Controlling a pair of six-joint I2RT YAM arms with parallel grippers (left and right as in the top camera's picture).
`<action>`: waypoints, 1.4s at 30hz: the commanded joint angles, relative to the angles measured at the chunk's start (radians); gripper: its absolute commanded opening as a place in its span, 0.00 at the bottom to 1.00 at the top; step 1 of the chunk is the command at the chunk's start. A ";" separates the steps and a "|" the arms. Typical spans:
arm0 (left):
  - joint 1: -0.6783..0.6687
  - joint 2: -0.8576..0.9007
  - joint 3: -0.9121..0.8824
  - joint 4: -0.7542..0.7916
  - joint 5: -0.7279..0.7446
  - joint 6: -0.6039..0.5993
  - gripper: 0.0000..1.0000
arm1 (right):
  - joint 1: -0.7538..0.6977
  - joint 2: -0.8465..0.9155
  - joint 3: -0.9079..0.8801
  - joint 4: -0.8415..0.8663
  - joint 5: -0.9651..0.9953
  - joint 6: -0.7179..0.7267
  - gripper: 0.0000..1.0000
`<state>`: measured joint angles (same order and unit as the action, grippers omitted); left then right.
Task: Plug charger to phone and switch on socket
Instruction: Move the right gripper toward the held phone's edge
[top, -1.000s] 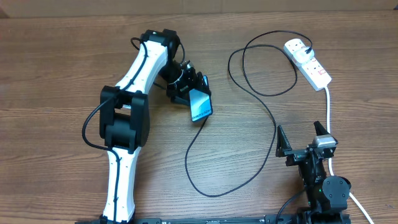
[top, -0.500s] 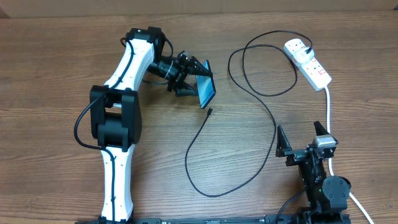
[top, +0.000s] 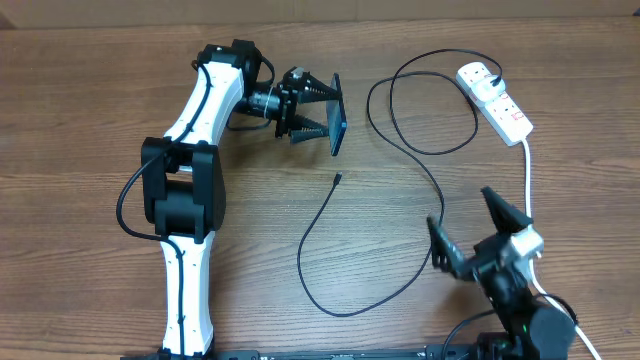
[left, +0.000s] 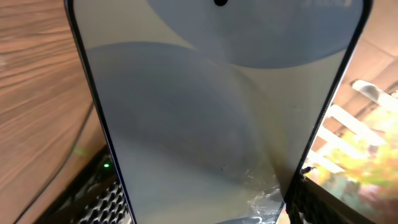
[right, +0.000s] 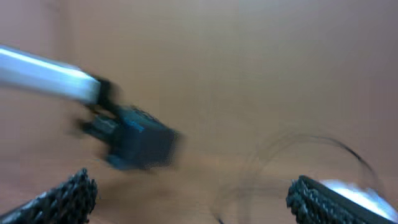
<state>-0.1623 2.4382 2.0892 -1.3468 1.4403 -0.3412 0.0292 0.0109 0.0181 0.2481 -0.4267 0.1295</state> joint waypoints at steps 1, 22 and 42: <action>0.007 0.007 0.030 0.001 0.138 -0.008 0.70 | 0.009 -0.008 0.001 0.156 -0.277 0.190 1.00; 0.007 0.006 0.030 0.001 0.140 -0.109 0.70 | 0.009 0.382 0.588 -0.437 -0.359 0.212 1.00; 0.007 0.007 0.030 -0.003 0.140 -0.130 0.69 | 0.030 1.133 1.161 -1.109 -0.243 0.153 1.00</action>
<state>-0.1616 2.4382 2.0899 -1.3468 1.5192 -0.4618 0.0353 1.0939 1.1412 -0.9119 -0.4469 0.3672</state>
